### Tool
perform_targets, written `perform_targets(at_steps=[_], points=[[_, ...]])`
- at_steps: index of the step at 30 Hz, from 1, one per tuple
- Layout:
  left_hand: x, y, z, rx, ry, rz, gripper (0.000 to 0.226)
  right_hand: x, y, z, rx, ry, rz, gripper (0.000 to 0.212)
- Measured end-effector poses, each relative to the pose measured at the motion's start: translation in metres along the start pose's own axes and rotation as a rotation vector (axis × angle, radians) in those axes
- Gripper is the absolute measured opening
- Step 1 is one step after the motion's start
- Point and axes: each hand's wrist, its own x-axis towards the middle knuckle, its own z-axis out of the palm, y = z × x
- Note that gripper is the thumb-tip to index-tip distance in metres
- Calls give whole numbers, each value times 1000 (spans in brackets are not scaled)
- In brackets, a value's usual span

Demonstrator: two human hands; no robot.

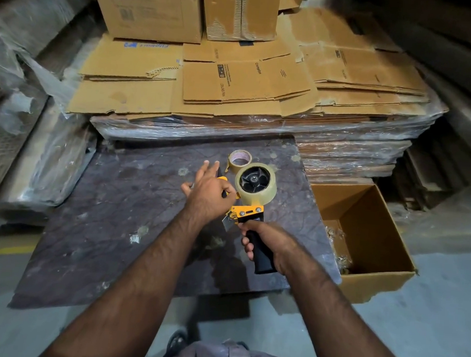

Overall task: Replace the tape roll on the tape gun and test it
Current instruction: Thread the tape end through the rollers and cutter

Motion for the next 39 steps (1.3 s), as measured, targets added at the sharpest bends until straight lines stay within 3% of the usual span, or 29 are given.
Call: perform_targets(at_steps=[9, 14, 18, 24, 29, 35, 39], points=[[-1, 11, -10, -74, -193, -172, 34, -3, 2, 8, -37, 37, -29, 16], [-4, 13, -1, -71, -110, -248, 23, -4, 6, 16, -46, 21, -39, 12], [-9, 3, 3, -132, 22, -145, 8, -5, 6, 15, -16, 11, -4, 18], [-20, -14, 2, 60, 128, 128, 6, -3, 5, 10, 77, -48, 104, 25], [-28, -24, -1, 91, 237, 327, 8, -5, 3, 10, 61, -58, 102, 21], [-35, -49, -5, 100, 281, 400, 11, 0, -2, 8, 129, -44, 38, 18], [-34, -62, -13, 50, 167, 350, 11, -2, -7, -1, 91, -9, 54, 19]])
